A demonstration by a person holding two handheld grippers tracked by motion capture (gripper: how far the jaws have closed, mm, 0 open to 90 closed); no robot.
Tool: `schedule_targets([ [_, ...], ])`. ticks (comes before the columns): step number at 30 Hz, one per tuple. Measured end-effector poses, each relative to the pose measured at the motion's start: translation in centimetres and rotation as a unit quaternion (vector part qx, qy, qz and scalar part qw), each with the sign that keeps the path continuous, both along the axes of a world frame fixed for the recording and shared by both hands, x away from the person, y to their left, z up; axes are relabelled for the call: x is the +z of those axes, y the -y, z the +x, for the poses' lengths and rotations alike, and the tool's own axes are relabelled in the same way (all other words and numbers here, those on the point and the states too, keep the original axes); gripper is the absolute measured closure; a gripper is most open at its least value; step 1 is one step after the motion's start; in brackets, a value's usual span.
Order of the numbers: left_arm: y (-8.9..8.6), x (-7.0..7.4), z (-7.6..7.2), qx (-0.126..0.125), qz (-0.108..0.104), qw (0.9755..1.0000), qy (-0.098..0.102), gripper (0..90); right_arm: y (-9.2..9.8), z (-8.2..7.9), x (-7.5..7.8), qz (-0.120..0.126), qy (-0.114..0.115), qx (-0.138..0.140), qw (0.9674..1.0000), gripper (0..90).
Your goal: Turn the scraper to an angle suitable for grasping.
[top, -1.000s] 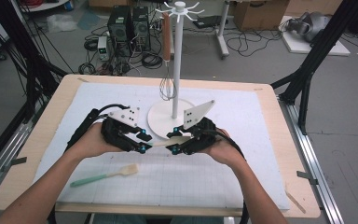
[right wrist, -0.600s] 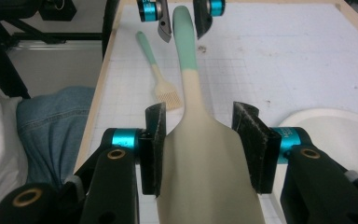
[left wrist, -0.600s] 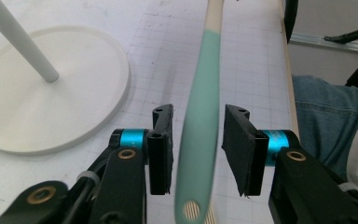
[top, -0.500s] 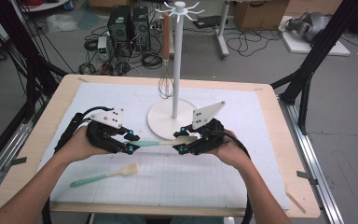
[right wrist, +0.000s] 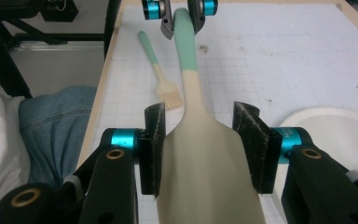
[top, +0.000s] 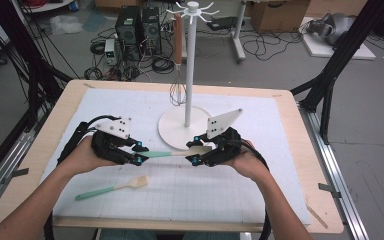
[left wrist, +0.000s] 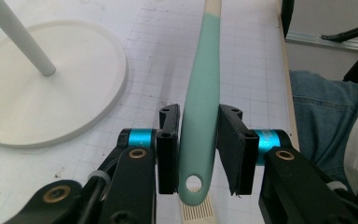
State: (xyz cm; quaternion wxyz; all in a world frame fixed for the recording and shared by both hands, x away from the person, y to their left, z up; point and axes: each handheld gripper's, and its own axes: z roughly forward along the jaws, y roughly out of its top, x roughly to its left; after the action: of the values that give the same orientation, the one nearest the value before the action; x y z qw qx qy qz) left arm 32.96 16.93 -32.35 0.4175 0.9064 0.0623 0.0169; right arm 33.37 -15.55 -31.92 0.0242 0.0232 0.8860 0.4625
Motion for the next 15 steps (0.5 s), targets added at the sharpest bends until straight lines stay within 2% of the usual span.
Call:
schedule_targets([
  [7,0.2,-0.1,-0.1,-0.016,0.004,0.9999,0.002,72.4,0.0,0.2,-0.5,-0.008,-0.004,0.001,1.0000,53.1],
  [9,0.4,-0.2,-0.2,-0.019,0.010,0.9998,0.001,73.2,-0.1,0.4,-0.8,-0.023,-0.007,0.000,0.9997,52.2],
  [15,0.7,-0.4,-0.3,-0.023,0.020,0.9995,0.001,73.8,-0.2,0.7,-2.0,-0.037,-0.022,0.003,0.9991,51.1],
])
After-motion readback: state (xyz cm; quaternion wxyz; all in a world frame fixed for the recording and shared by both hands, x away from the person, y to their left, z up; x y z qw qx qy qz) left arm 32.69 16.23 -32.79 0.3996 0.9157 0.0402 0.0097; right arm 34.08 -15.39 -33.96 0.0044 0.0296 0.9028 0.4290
